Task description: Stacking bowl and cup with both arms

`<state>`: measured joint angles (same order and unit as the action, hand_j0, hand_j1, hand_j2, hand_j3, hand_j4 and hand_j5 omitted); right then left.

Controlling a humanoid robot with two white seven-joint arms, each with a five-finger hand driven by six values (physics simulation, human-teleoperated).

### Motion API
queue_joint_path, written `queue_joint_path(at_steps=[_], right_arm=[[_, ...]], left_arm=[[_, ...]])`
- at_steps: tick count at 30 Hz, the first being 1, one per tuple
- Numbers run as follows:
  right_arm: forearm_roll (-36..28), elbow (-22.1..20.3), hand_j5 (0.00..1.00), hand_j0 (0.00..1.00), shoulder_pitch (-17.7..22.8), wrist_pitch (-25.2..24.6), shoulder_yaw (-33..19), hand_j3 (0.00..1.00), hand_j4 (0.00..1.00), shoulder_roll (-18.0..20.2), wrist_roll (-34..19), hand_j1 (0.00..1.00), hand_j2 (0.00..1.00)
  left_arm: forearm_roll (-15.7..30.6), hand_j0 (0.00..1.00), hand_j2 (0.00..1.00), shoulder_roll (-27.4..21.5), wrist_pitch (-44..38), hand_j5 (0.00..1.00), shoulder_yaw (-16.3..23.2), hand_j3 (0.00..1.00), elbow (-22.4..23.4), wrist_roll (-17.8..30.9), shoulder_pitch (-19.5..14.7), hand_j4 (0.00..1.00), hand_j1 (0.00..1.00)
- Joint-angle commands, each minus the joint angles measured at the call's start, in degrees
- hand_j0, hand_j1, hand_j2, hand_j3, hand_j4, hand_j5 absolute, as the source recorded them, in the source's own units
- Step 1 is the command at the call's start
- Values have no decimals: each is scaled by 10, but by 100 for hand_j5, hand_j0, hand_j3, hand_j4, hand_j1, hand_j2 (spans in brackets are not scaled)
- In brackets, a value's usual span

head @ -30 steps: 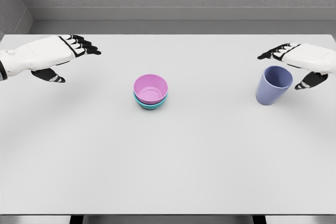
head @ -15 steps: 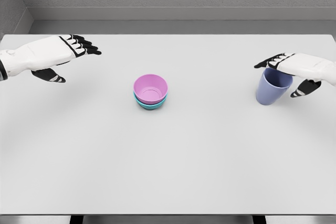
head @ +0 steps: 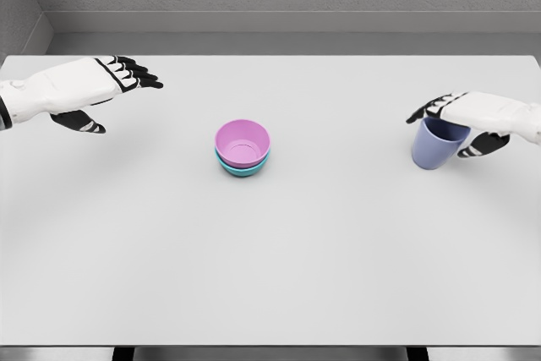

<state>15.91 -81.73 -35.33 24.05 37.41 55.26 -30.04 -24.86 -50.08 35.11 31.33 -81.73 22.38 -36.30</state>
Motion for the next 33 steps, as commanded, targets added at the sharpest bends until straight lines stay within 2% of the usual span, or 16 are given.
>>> queue_joint_path(at_steps=[1,4,18,25,33], right_arm=[[-1,-2,64,64,0,6,2,64,64,1,-2,64,64],[-1,-4,61,61,-1,6,2,61,61,1,-3,61,61],[0,-10,61,61,-16,7,-5,61,61,3,-1,61,61],[-1,-45,61,61,-14,15,-34,61,61,7,-1,61,61],[-2,-82,61,61,-18,15,-44,61,61,7,0,61,61]], left_arm=[[3,100,100,0,-1,100,0,100,0,0,0,100,100],[3,100,100,0,-1,100,0,100,0,-1,0,100,100],[3,100,100,-1,-1,100,0,100,0,0,0,100,100],[3,100,100,-1,-1,100,0,100,0,0,0,100,100],[3,100,100,-1,-1,100,0,100,0,0,0,100,100]])
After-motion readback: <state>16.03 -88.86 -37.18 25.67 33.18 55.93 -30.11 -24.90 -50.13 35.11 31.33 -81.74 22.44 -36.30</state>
